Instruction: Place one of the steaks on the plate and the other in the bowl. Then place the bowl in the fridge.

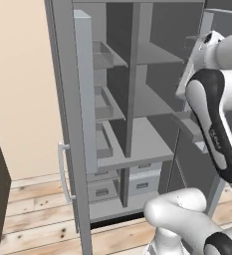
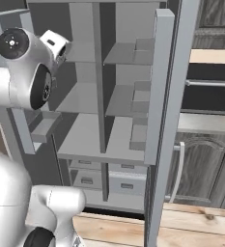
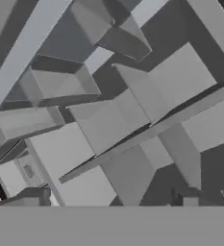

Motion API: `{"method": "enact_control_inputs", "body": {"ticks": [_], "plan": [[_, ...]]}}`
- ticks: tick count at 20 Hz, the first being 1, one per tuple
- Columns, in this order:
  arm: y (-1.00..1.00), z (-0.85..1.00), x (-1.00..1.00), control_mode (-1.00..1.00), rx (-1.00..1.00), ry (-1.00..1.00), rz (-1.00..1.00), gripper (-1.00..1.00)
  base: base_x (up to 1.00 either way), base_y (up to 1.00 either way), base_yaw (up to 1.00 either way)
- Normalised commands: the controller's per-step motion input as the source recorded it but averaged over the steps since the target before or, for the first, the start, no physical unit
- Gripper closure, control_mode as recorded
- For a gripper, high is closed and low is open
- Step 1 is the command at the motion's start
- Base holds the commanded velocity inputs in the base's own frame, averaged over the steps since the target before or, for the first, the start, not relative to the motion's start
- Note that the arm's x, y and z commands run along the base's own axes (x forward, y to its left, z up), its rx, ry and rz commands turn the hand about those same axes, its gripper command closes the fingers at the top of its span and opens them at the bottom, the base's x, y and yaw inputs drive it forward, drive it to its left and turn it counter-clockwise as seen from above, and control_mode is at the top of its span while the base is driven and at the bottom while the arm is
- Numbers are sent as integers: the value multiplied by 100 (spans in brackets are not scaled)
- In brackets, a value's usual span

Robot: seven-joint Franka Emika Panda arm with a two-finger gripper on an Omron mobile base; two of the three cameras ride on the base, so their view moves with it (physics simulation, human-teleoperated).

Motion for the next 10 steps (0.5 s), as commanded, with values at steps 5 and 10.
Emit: {"method": "enact_control_inputs", "body": {"ticks": [5, 10], "plan": [[0, -52, -10, -100, -3, 60, -69, -100, 0, 0, 0], [-16, -56, -50, -100, 4, 18, -62, -100, 0, 0, 0]]}}
